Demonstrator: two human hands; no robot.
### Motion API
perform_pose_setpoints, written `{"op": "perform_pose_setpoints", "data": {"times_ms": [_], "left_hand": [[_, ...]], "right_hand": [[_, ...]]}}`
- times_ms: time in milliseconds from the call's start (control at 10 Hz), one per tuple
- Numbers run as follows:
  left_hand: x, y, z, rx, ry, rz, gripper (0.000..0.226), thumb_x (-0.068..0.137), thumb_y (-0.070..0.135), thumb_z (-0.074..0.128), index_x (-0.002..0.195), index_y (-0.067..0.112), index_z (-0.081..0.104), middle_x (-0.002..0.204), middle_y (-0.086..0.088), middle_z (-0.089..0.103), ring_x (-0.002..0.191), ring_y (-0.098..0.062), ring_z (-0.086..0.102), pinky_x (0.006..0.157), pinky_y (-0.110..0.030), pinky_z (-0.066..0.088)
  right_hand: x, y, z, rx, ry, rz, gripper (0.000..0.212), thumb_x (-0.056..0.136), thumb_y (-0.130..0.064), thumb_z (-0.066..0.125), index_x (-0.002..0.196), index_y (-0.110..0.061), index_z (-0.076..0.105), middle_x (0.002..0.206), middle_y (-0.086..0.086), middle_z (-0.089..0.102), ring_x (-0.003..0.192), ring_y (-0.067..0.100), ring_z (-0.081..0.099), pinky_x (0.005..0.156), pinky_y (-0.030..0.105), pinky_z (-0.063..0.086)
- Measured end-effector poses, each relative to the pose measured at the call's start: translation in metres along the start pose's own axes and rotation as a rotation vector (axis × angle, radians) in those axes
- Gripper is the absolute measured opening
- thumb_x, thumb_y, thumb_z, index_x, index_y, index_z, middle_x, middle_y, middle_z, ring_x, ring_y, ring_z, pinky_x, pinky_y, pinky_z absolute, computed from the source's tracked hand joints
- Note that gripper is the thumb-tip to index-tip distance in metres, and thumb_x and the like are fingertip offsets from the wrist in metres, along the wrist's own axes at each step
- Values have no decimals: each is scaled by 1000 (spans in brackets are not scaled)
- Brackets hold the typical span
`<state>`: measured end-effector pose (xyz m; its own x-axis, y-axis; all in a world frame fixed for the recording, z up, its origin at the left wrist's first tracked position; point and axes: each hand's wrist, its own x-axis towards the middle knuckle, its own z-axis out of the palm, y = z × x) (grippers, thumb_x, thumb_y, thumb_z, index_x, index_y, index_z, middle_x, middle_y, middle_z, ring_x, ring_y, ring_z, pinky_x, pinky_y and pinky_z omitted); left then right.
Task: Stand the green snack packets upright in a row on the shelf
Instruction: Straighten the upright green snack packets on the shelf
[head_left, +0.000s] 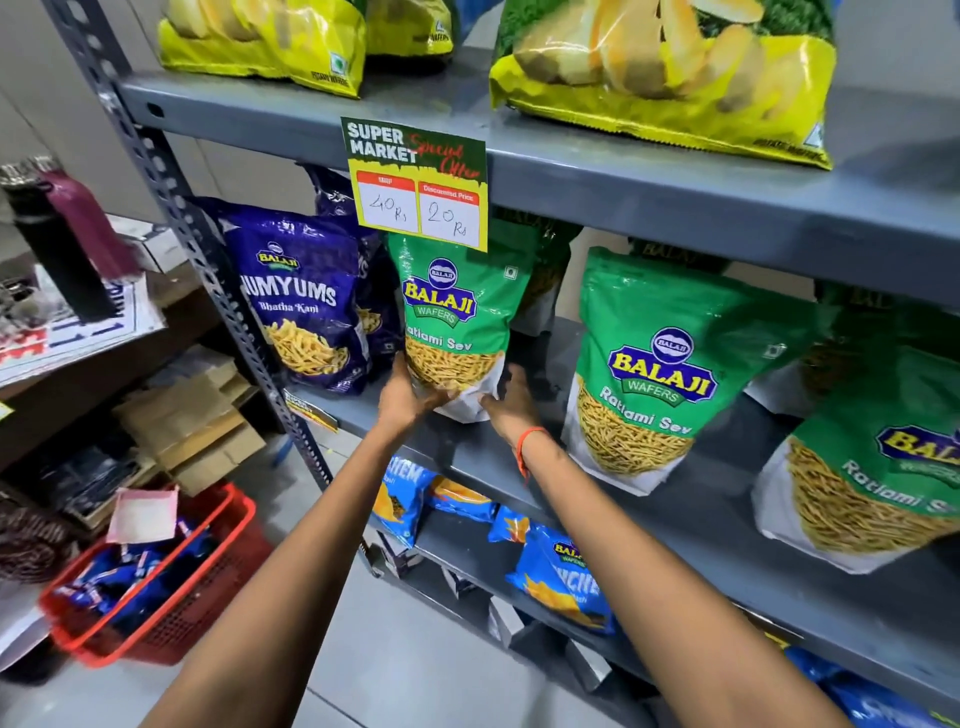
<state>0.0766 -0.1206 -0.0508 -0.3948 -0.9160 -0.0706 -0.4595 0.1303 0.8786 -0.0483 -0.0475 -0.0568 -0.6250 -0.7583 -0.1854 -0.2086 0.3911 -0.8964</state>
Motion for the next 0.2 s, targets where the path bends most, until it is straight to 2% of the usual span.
{"op": "perform_pose_setpoints", "data": {"times_ms": [100,200], "left_hand": [[-32,28,12,385,-44,-169,59,79,36,66,121,-1,46,127,-25,57,116,-40,53,92,-43,44],[-53,55,23,445,-139,-93,44,83,35,62,107,-1,57,117,-26,61,110,-40,56,88,-42,45]], "right_hand": [[-20,-2,-27,-116,-84,-33,34,84,-11,57,117,-10,49,112,18,57,106,28,56,82,33,49],[-42,-8,-59,-223,-152,-32,30,87,-15,53,115,-3,56,119,20,62,110,31,58,89,33,46]]}}
